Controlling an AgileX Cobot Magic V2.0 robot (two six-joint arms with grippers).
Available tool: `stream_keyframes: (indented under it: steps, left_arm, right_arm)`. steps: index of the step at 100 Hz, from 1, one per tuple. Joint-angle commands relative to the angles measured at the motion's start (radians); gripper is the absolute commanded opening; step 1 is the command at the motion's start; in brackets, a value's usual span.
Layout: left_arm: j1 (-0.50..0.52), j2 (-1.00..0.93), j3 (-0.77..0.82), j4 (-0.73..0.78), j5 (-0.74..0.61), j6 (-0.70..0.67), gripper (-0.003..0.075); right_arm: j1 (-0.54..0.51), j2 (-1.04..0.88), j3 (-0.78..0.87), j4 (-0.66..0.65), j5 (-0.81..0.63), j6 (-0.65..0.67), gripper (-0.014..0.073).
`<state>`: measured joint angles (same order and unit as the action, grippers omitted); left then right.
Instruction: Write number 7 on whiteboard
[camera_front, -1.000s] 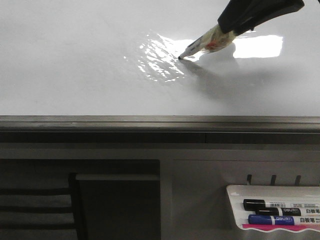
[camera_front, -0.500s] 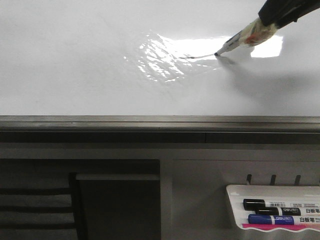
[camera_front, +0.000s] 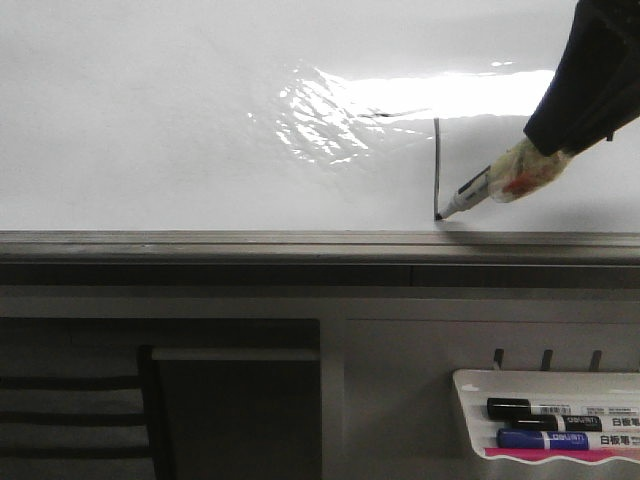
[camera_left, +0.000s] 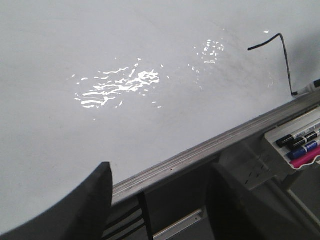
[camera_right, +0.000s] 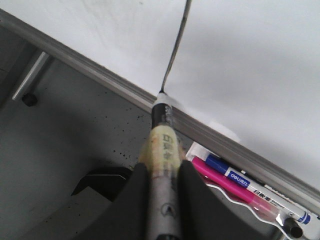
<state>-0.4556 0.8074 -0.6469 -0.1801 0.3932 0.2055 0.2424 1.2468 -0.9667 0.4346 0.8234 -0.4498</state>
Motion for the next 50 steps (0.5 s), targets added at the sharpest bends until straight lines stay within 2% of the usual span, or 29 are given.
stream_keyframes:
  steps: [1,15,23,37,50]
  left_arm:
    - [-0.03,0.017,-0.049,-0.018,-0.031,0.034,0.0386]
    - [-0.164,0.113,-0.148,-0.021,0.107,0.163,0.0386]
    - [-0.27,0.197,-0.214,-0.021,0.17,0.261,0.0386]
    - [-0.394,0.342,-0.315,-0.022,0.187,0.335,0.0386]
    - [-0.421,0.452,-0.423,-0.026,0.187,0.341,0.0386]
  right_arm:
    - [0.003,-0.035,-0.062,0.094,0.027,-0.092,-0.0053]
    - [0.003,-0.055,-0.119,0.291,0.248,-0.42,-0.0053]
    - [0.003,-0.063,-0.142,0.359,0.34,-0.6,-0.0053]
    - [0.004,-0.075,-0.162,0.331,0.34,-0.687,-0.0053]
    - [0.004,-0.075,-0.162,0.284,0.34,-0.758,-0.0053]
